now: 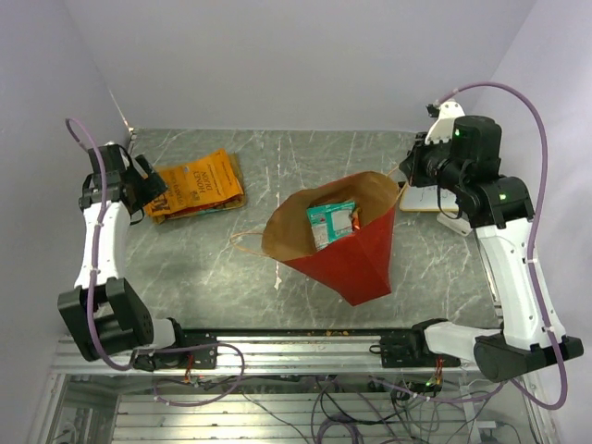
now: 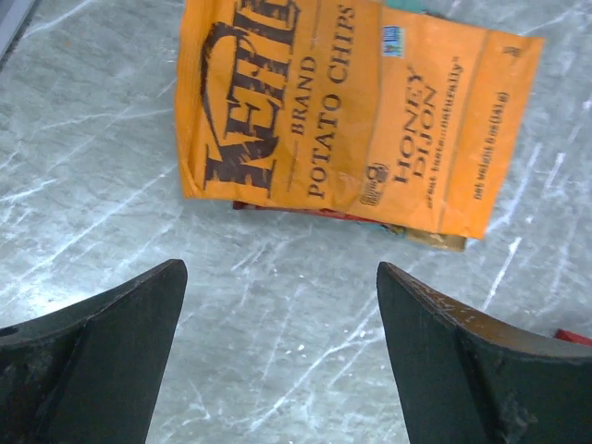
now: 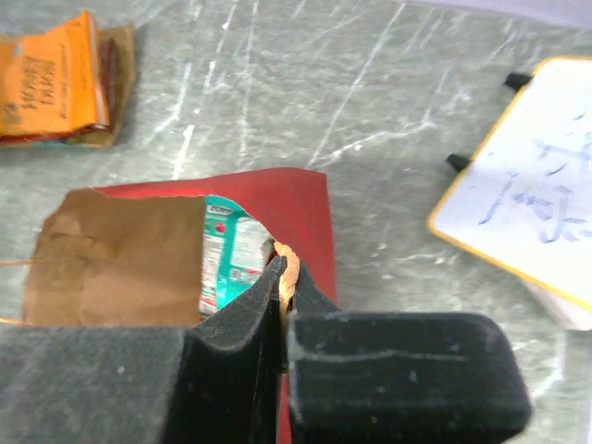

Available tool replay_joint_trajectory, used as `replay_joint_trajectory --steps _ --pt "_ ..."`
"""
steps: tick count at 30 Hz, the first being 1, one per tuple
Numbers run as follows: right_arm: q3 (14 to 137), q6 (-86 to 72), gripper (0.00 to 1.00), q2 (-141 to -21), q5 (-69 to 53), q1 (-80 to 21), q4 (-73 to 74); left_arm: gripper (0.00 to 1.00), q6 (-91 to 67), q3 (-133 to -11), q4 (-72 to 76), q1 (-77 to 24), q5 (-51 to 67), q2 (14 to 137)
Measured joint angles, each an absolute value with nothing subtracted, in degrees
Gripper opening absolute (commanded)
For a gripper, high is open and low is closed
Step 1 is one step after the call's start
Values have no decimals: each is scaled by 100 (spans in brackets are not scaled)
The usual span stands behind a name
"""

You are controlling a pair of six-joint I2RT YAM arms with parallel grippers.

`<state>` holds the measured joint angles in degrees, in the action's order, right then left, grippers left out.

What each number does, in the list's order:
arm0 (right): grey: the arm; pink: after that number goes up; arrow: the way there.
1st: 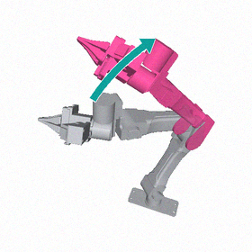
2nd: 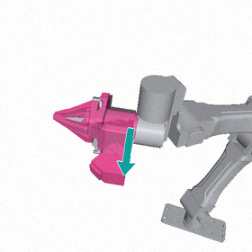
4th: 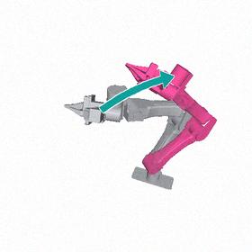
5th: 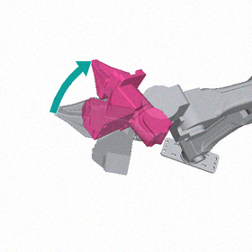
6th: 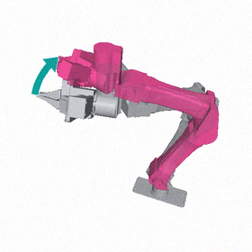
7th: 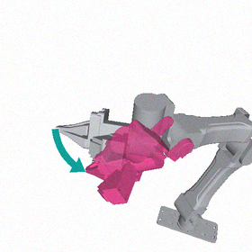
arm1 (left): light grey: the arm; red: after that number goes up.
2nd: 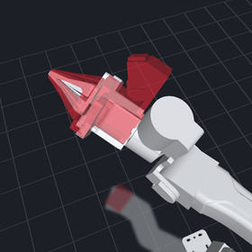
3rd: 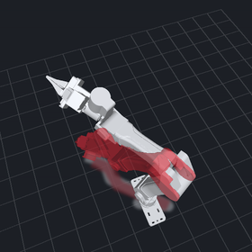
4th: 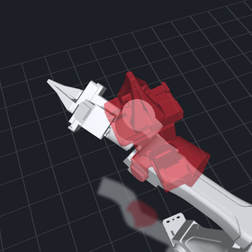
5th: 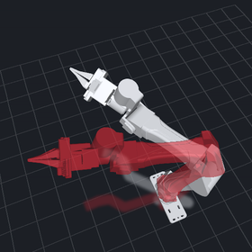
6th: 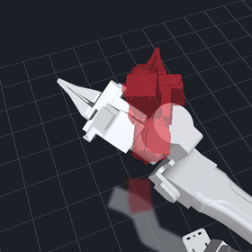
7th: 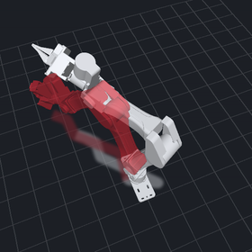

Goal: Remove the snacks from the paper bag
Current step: Place the snack at the center of the board, then take out the snack from the paper bag.

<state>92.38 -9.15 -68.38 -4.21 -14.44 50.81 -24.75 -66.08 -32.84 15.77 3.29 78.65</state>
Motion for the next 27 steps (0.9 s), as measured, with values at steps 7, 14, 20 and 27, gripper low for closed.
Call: replay_joint_trajectory --steps 7,14,20,27 --pt "9782 250 0 -7011 119 -1651 5391 88 -2744 -6501 -3505 941 611 7266" --pt "9806 1420 0 -6838 -231 -1992 5339 90 -2974 -6416 -3695 -255 1100 7043" --pt "9120 1468 0 -6748 -1894 -2003 5343 91 -3072 -6552 -3664 -991 1704 6995" --pt "8908 996 0 -6705 -2657 -2029 5680 90 -3218 -6208 -2919 -2279 2209 6943"
